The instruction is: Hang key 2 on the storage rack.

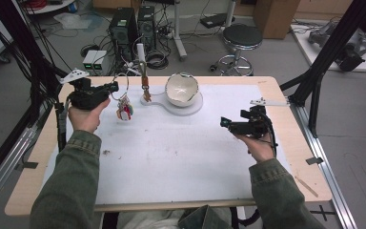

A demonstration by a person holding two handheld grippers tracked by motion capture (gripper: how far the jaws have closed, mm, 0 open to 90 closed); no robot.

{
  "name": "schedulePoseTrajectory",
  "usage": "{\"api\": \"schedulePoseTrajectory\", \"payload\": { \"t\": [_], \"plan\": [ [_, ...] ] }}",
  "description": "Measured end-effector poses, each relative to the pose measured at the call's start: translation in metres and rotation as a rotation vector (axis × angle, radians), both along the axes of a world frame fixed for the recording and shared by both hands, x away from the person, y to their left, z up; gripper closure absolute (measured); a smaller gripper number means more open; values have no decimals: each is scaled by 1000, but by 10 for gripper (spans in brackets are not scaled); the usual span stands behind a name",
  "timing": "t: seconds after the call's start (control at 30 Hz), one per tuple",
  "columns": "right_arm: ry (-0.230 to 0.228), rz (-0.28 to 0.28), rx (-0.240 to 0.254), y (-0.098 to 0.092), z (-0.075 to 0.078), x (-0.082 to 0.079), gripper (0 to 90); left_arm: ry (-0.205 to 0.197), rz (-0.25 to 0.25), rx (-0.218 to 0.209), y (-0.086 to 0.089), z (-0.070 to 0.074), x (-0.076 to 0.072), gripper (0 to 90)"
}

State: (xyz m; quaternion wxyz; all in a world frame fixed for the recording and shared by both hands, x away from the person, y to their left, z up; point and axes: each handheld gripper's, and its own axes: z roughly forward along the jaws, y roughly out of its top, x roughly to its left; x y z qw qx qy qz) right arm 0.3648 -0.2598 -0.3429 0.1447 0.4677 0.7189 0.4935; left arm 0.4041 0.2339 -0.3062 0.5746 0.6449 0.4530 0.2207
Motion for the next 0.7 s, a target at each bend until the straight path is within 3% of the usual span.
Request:
{"api": "schedulePoseTrajectory", "payload": {
  "t": [0.3, 0.7],
  "plan": [
    [-1, -31, -3, -19, -14, -5, 8, -17, 30, 7, 2, 8, 13, 867],
    [18, -67, -40, -38, -40, -14, 8, 13, 89, -25, 15, 4, 28, 867]
  ]
}}
